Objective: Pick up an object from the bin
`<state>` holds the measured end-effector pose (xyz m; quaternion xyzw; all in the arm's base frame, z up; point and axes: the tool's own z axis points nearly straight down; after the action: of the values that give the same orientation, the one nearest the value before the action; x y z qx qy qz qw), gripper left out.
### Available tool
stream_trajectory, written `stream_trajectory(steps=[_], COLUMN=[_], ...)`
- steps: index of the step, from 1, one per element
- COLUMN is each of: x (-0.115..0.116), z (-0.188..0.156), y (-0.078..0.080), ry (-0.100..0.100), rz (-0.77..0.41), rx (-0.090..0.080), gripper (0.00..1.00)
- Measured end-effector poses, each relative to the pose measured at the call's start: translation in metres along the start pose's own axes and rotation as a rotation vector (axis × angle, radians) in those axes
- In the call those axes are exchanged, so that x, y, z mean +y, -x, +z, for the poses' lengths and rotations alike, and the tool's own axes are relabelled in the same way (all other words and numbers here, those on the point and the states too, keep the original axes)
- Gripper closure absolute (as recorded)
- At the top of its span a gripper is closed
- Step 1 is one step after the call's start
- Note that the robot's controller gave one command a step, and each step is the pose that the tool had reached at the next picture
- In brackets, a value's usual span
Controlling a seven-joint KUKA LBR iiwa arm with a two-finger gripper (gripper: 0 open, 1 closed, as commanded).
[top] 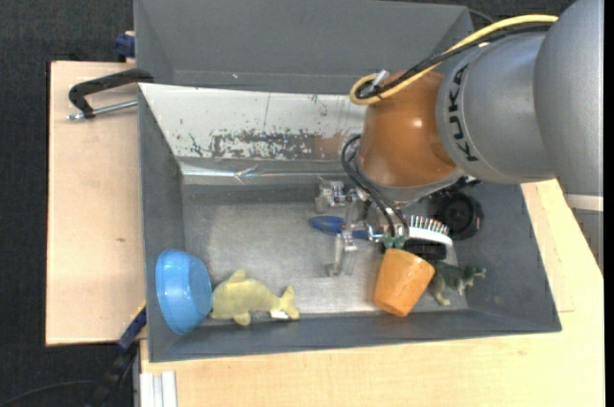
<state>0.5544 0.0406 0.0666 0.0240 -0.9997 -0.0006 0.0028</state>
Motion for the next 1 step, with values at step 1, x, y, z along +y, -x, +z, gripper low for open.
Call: stream_trajectory(steps=[1], x=[0.0005], z=[-0.0042], y=[0.002], ry=[0.001], rz=[0.0], rx=[-0.007], gripper=[1.0])
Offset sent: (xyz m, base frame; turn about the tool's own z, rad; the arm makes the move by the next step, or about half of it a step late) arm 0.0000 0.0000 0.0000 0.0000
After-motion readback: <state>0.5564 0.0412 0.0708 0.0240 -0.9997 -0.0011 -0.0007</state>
